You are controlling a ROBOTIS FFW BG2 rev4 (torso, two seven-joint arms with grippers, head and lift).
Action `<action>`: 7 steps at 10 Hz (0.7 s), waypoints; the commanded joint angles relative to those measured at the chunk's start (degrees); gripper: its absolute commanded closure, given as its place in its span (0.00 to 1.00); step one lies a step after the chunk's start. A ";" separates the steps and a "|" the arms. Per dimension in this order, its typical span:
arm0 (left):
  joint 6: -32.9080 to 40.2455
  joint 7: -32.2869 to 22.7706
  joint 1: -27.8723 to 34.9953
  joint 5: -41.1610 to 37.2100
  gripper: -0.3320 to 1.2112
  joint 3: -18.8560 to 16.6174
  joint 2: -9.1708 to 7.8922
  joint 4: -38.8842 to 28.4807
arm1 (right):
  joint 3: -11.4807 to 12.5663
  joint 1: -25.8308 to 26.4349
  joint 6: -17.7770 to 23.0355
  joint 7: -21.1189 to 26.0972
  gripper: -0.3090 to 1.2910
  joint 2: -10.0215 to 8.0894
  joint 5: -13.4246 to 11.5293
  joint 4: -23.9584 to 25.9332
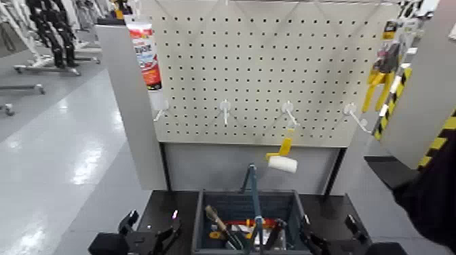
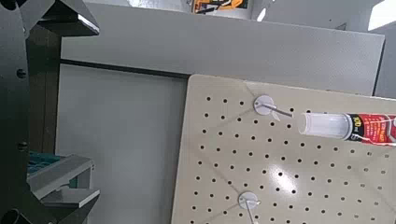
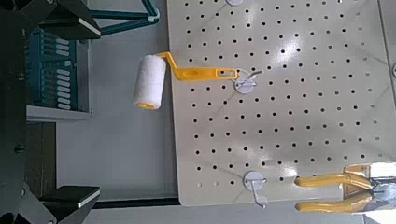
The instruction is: Put the yellow roller into the crate.
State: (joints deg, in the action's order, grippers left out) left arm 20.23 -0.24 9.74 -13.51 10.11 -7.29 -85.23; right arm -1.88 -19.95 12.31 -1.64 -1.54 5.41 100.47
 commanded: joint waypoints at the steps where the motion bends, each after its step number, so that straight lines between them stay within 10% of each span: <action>1: -0.46 -0.03 -0.07 0.41 0.28 0.00 0.00 -0.03 | -0.14 0.00 0.35 0.58 0.27 -0.22 0.04 -0.01; 4: -0.81 0.32 -0.25 -0.11 0.28 0.09 -0.09 0.06 | -0.14 0.44 -0.79 1.20 0.27 -0.57 0.92 0.16; 7: -0.81 0.41 -0.34 -0.29 0.28 0.18 -0.09 0.15 | 4.34 3.69 -8.53 -9.35 0.27 -0.66 0.92 1.66</action>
State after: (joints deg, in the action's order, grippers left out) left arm 19.42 0.14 9.42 -13.77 10.25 -7.38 -85.08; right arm 1.78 -16.92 4.74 -10.98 -2.11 6.40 102.00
